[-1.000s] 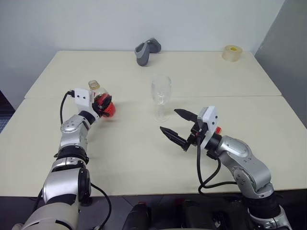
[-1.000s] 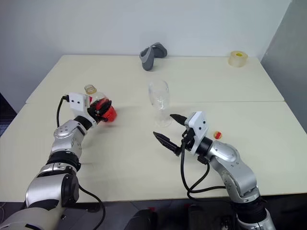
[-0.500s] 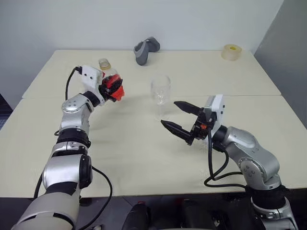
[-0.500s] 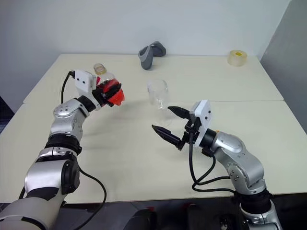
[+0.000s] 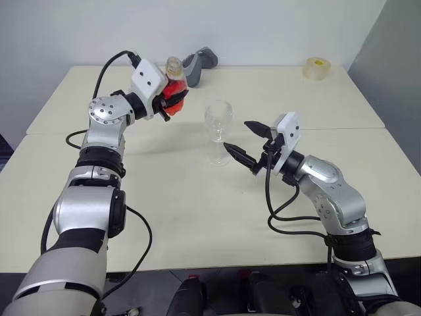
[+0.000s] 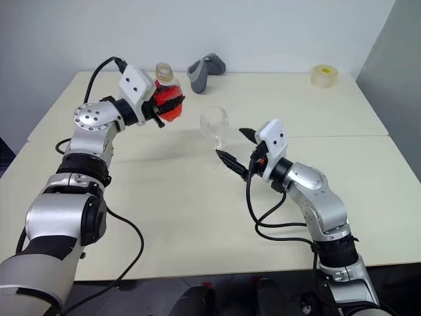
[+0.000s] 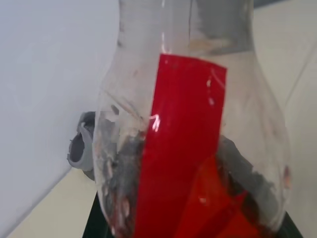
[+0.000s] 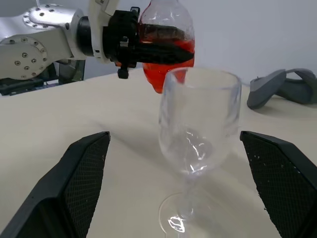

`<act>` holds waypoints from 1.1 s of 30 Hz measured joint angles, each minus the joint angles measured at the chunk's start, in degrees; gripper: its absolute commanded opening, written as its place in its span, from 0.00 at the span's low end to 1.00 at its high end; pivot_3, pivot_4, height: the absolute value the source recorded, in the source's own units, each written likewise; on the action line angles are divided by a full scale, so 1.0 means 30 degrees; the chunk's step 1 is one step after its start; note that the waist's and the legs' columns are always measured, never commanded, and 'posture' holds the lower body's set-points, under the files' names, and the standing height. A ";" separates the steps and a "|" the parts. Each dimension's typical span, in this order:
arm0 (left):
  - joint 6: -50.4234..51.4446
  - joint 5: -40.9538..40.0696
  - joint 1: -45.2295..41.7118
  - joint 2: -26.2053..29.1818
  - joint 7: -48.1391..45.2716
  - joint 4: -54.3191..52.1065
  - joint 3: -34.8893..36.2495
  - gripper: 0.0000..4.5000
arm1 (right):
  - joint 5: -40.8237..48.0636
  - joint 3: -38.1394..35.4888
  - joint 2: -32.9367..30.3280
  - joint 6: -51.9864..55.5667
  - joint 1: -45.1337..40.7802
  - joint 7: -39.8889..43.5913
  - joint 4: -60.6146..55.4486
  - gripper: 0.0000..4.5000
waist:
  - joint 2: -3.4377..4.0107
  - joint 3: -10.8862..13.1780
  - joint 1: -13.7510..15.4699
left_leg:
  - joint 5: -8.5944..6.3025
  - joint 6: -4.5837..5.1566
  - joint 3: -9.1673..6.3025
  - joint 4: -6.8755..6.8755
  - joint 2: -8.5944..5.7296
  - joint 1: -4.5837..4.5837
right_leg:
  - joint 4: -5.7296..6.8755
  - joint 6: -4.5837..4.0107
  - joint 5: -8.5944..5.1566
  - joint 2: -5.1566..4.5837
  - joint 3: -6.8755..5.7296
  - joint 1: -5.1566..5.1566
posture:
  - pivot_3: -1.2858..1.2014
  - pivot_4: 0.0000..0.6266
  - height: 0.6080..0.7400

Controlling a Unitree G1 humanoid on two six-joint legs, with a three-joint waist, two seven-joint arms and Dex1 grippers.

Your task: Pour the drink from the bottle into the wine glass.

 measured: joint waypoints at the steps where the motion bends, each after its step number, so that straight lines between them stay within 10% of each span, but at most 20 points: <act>1: -0.0416 0.0342 -0.0097 0.0093 0.0057 0.0265 -0.0262 0.28 | -0.0300 0.0014 0.0003 -0.0141 -0.0128 -0.0004 0.0233 1.00 | 0.0000 0.0001 0.0004 | 0.0000 0.0000 0.0001 0.0037 -0.0002 -0.0041 | 0.0034 -0.0002 0.0001 0.0000 0.0003 -0.0041 | 0.52 0.24 1.00; 33: -0.5250 0.6733 -0.3268 0.0122 0.4657 0.3035 -0.4183 0.28 | 0.0444 -0.0859 0.2260 -0.1377 -0.1856 0.0408 0.1225 1.00 | -0.0003 0.0001 0.0026 | -0.0003 0.0006 0.0022 0.0094 -0.0033 -0.0041 | 0.0160 0.0001 0.0003 -0.0006 0.0007 -0.0070 | 0.52 0.24 1.00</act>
